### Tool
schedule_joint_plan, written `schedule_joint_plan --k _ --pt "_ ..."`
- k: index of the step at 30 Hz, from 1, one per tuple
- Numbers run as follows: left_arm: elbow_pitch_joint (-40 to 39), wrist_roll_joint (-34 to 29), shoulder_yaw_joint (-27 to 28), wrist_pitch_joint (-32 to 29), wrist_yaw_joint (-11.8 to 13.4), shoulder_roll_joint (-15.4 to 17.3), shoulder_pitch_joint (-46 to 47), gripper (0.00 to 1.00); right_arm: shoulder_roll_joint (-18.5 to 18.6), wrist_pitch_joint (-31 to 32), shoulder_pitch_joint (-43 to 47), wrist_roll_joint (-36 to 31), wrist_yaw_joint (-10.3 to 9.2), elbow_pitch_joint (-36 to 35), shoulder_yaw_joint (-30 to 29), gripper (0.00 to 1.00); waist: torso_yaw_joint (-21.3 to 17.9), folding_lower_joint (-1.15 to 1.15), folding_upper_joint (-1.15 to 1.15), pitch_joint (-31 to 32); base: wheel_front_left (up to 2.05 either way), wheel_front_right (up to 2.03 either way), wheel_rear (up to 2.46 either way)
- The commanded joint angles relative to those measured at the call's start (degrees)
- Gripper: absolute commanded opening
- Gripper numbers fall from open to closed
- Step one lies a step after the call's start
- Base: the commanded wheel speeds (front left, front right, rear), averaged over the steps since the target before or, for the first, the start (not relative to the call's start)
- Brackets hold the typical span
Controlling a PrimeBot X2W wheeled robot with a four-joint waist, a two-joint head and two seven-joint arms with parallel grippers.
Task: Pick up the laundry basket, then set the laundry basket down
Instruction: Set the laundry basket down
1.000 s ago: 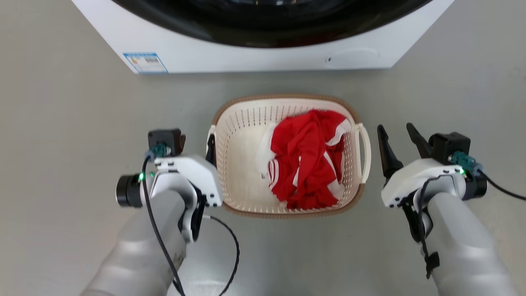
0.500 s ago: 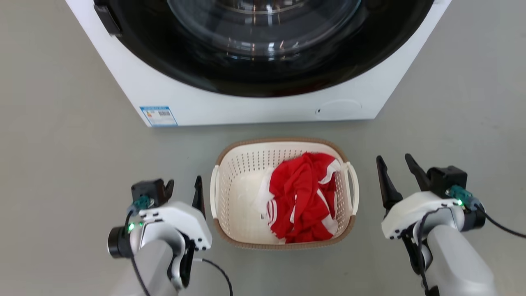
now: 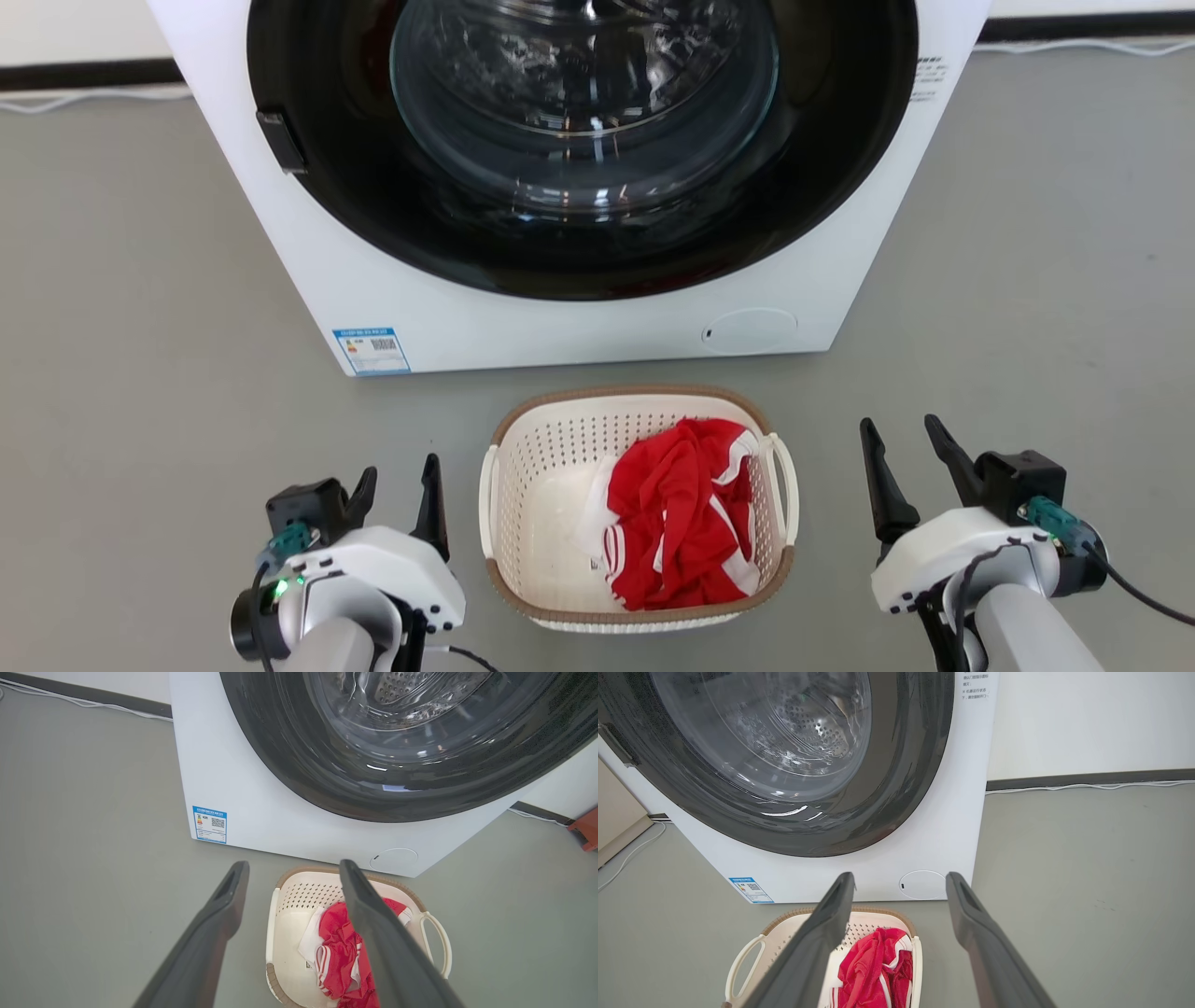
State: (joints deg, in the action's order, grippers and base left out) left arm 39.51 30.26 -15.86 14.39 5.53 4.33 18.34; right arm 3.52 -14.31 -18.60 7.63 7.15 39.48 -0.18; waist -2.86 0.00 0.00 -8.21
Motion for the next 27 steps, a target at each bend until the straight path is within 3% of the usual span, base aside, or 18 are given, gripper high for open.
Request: schedule_joint_plan --k 1,27 --pt "-2.02 -0.86 2.51 0.61 -0.45 0.52 -0.4 1.0 -0.21 -0.69 0.4 -0.53 0.34 -1.86 1.02 1.0 -0.24 0.0 0.0 1.0 0.0 0.0 0.0" --pt "-11.59 -8.39 12.61 0.61 -3.73 -0.84 -11.74 1.0 -0.55 -0.69 7.46 -3.57 0.34 -7.01 0.06 1.0 -0.82 0.0 0.0 8.89 0.0 0.0 0.0"
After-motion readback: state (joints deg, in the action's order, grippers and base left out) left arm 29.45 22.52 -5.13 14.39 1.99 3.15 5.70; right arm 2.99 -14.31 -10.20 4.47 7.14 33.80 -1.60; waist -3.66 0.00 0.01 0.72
